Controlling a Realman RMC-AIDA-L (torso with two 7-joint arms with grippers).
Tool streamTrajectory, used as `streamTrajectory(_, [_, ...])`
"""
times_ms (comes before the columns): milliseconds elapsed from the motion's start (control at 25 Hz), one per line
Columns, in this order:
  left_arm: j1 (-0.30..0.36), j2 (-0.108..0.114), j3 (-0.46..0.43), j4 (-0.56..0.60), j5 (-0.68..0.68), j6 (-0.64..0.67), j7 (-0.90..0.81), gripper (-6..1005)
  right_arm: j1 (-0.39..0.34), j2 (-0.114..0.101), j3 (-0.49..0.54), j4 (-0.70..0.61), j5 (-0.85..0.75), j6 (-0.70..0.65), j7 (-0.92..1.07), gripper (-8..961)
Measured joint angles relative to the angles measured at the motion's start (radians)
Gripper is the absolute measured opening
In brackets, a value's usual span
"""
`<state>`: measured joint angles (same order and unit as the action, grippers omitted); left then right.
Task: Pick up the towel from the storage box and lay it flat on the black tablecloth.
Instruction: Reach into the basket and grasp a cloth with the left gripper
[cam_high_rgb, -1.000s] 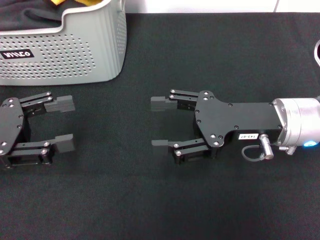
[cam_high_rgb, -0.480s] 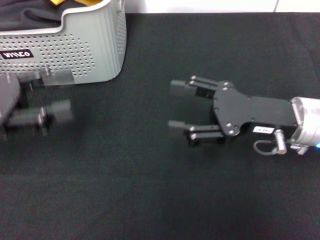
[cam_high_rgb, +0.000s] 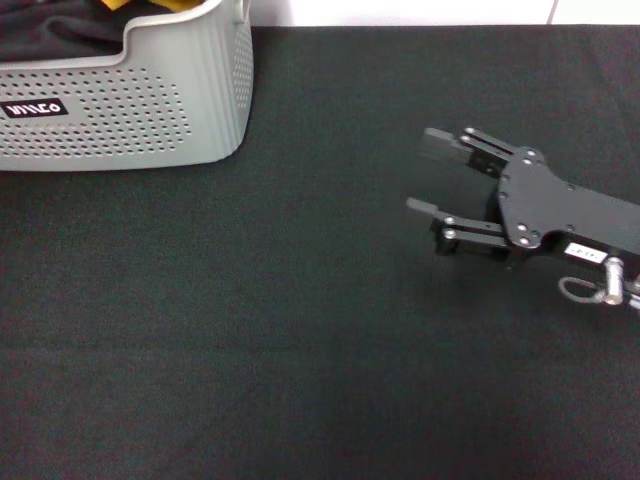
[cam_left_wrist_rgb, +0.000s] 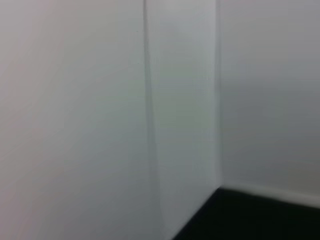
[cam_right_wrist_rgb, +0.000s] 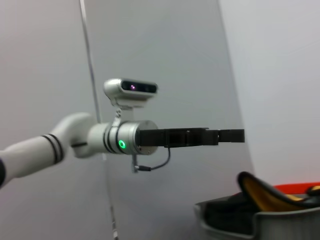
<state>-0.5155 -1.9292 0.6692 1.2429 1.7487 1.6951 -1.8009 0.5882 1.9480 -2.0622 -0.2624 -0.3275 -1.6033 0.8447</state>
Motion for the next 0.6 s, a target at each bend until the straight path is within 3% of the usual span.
streamTrajectory(200, [-0.011, -0.069, 0.006, 0.280, 0.223, -0.071, -0.017, 828, -0.046, 0.001, 0.038, 0.002, 0.004, -0.001, -0.013, 857])
streamTrajectory(360, [-0.016, -0.072, 0.017, 0.368, 0.326, -0.071, -0.047, 828, -0.052, 0.002, 0.061, 0.003, 0.003, 0.000, -0.015, 857])
streamTrajectory(600, [-0.025, -0.076, 0.026, 0.339, 0.466, -0.109, -0.048, 827, -0.036, 0.006, 0.062, 0.004, 0.002, 0.032, -0.016, 857])
